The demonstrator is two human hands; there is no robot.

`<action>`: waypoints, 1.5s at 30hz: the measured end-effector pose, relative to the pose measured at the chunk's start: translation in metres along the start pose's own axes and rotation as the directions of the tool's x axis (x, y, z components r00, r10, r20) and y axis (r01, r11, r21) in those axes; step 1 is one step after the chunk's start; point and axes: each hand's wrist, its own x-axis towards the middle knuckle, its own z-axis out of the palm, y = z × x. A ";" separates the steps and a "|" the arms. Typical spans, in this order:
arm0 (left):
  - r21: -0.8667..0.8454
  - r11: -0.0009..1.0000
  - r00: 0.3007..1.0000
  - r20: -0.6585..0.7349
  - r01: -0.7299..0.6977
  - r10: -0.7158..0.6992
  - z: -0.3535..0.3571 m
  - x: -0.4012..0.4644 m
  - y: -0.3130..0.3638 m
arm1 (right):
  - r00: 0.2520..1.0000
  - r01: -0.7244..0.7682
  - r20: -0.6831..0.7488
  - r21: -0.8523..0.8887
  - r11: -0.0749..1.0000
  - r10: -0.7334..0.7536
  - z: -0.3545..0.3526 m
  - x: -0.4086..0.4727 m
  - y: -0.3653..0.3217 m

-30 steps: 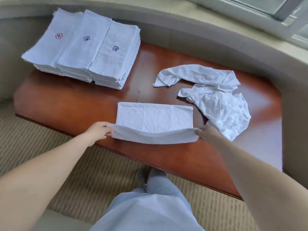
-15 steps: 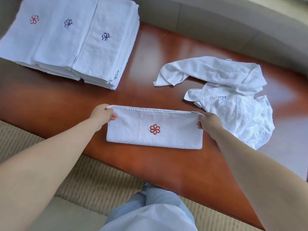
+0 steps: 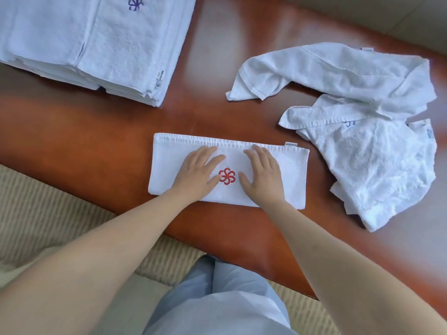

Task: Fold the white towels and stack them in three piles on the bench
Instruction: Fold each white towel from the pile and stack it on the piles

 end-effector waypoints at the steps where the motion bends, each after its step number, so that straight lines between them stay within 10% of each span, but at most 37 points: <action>1: 0.051 0.999 1.000 -0.020 -0.016 0.017 0.008 0.001 -0.002 | 1.000 0.022 -0.001 -0.065 0.998 -0.022 0.013 -0.003 -0.002; 11: 0.179 0.982 0.963 -0.268 0.062 -0.012 0.064 -0.024 -0.058 | 0.962 0.163 -0.174 -0.251 0.954 -0.211 0.046 -0.019 0.044; 15: 0.117 0.967 0.970 -0.121 0.227 -0.213 0.046 -0.035 -0.053 | 0.978 -0.191 -0.130 -0.267 0.944 0.161 0.006 -0.051 0.062; 21: 0.150 0.960 0.967 0.062 0.235 -0.247 0.002 -0.022 -0.005 | 0.783 -0.618 -0.027 0.078 0.783 0.621 -0.049 -0.081 0.059; 27: 0.060 0.998 0.993 0.110 0.029 -0.036 -0.028 0.010 0.072 | 0.382 -0.790 0.447 0.612 0.034 0.809 -0.072 -0.076 0.039; 32: 0.037 0.994 0.985 0.140 -0.102 0.096 -0.039 0.045 0.123 | 0.330 -0.526 0.626 0.743 -0.413 0.706 -0.074 -0.081 0.052; 38: 0.166 0.948 0.957 0.146 -0.273 0.250 -0.051 0.096 0.170 | 0.392 -0.796 0.577 0.604 -0.051 0.716 -0.062 -0.086 0.064; 45: 0.227 0.942 0.945 0.268 -0.249 0.186 -0.057 0.137 0.217 | 0.514 -0.777 0.569 0.625 0.067 0.642 -0.061 -0.091 0.073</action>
